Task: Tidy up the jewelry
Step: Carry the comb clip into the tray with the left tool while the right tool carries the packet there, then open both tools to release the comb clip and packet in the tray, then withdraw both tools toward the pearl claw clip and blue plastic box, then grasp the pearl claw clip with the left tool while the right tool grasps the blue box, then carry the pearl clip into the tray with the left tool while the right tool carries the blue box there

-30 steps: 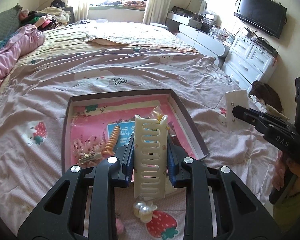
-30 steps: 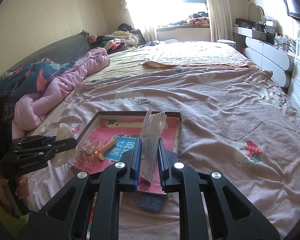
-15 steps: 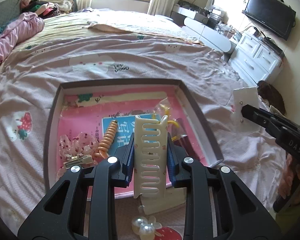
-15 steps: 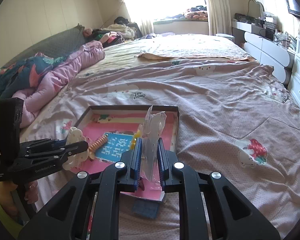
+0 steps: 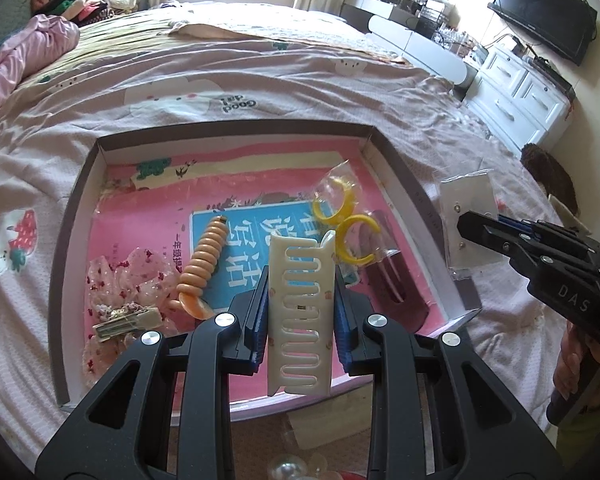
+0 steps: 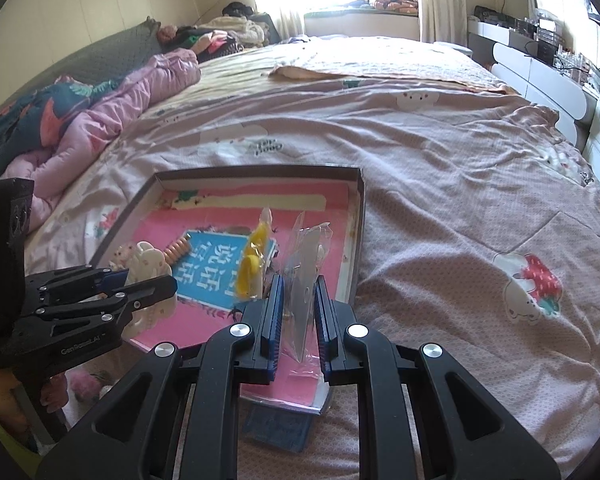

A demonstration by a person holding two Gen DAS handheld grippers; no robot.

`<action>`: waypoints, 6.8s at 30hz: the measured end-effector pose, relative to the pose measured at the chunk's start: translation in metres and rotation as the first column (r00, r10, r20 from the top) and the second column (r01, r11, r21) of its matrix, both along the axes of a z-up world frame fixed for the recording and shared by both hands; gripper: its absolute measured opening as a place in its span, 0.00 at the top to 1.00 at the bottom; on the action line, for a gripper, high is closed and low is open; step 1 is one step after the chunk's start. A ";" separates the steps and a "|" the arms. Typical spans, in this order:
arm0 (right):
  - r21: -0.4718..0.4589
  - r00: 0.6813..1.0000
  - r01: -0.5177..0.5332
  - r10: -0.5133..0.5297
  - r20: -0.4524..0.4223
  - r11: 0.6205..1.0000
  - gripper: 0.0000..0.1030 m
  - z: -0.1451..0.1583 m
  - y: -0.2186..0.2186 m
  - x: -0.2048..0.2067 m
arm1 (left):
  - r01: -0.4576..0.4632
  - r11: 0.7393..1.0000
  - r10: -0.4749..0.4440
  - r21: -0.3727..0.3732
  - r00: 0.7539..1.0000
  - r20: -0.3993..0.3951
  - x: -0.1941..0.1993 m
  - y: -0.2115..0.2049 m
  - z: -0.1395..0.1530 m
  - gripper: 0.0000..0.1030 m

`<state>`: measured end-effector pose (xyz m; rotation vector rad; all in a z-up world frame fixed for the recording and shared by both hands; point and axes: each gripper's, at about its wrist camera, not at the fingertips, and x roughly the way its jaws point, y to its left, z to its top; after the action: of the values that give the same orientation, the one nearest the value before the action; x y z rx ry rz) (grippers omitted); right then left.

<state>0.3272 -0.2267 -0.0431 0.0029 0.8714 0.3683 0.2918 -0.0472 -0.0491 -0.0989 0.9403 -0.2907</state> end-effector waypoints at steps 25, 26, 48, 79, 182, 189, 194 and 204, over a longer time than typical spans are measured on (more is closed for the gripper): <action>-0.070 0.997 -0.013 0.008 -0.074 0.997 0.80 -0.034 0.022 0.014 | -0.013 1.000 0.013 0.013 1.000 -0.012 -0.004 0.015 -0.005 0.69; -0.068 0.997 -0.012 0.007 -0.073 0.998 0.75 -0.033 0.022 0.013 | -0.016 1.000 0.016 0.013 1.000 -0.010 -0.005 0.016 -0.004 0.69; -0.029 0.995 0.059 -0.056 0.082 0.998 0.12 0.028 0.006 -0.040 | -0.094 0.995 0.095 -0.019 0.995 0.031 -0.046 0.045 0.032 0.39; 0.037 0.978 0.049 -0.056 0.199 0.998 0.07 0.084 -0.008 -0.111 | -0.184 0.981 0.190 -0.055 0.968 0.161 -0.114 0.074 0.086 0.12; -0.008 0.998 -0.060 0.060 -0.004 0.998 0.53 -0.041 -0.019 -0.098 | -0.184 0.974 0.185 -0.132 0.983 -0.007 -0.132 0.076 0.021 0.73; 0.012 0.993 -0.106 0.106 0.045 0.994 0.53 -0.015 -0.004 -0.109 | -0.224 0.966 0.228 -0.130 0.973 0.021 -0.136 0.094 0.029 0.73; 0.015 0.987 -0.144 0.143 0.074 0.989 0.53 0.000 0.014 -0.113 | -0.245 0.961 0.251 -0.130 0.968 0.031 -0.138 0.104 0.031 0.73; 0.014 0.976 -0.197 0.195 0.092 0.980 0.53 0.012 0.048 -0.108 | -0.265 0.956 0.274 -0.127 0.960 0.051 -0.134 0.121 0.036 0.73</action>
<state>0.2190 -0.1785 -0.0307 -0.0782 0.7795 0.5598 0.1580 0.0735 -0.0133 -0.3231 0.8295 -0.0961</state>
